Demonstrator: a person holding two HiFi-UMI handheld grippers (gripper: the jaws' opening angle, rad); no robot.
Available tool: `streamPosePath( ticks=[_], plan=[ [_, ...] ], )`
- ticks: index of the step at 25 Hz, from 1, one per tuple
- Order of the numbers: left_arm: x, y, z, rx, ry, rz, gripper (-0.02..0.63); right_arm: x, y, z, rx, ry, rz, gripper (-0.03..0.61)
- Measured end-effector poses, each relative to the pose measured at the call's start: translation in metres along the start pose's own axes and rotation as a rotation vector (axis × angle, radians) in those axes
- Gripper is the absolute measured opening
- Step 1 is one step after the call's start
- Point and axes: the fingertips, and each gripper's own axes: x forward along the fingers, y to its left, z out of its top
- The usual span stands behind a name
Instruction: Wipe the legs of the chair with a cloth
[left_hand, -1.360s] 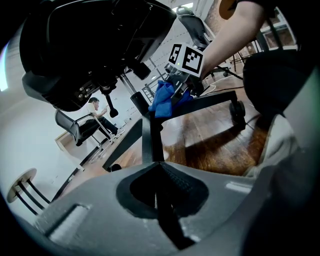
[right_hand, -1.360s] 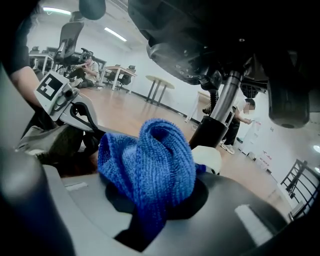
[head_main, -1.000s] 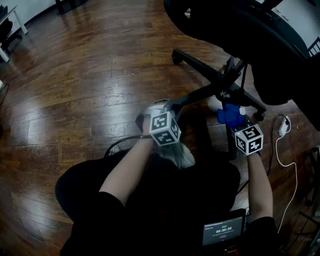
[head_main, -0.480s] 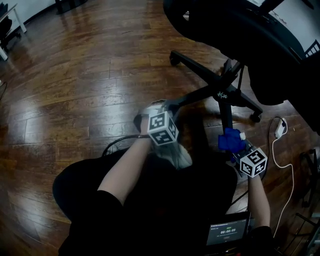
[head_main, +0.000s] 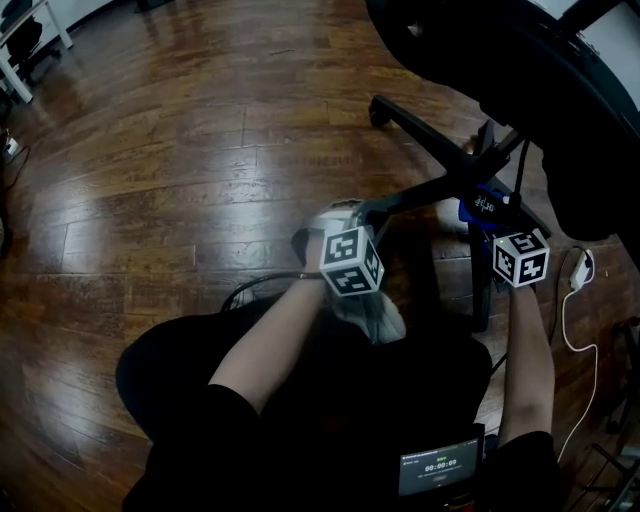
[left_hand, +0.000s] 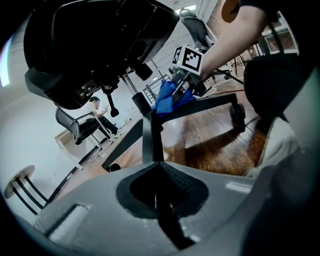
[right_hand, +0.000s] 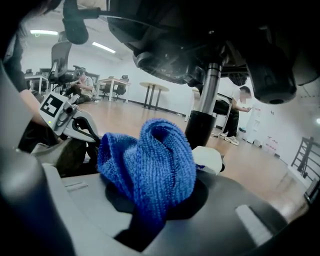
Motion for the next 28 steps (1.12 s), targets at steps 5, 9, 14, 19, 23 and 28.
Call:
streamPosePath(
  ticks=[5,9,14,19,23,28],
  plan=[
    [-0.001,0.0,-0.001,-0.003,-0.001,-0.001,0.0,-0.005,0.004,0.001,-0.025,-0.017,-0.056,0.075],
    [0.0,-0.001,-0.001,-0.005,-0.002,-0.005,0.0,-0.028,0.025,-0.022,-0.028,0.002,-0.021,0.075],
    [0.001,0.0,-0.004,-0.005,0.005,-0.004,0.0,-0.08,0.069,-0.07,0.018,0.036,0.097,0.075],
    [0.001,-0.001,-0.004,-0.003,0.007,-0.001,0.0,-0.116,0.096,-0.103,0.047,0.071,0.146,0.077],
    [0.001,-0.001,-0.003,-0.007,0.007,0.0,0.0,-0.111,0.094,-0.1,-0.004,0.079,0.149,0.075],
    [0.001,0.001,-0.003,-0.002,0.007,0.002,0.0,-0.076,0.074,-0.074,-0.079,0.06,0.088,0.075]
  ],
)
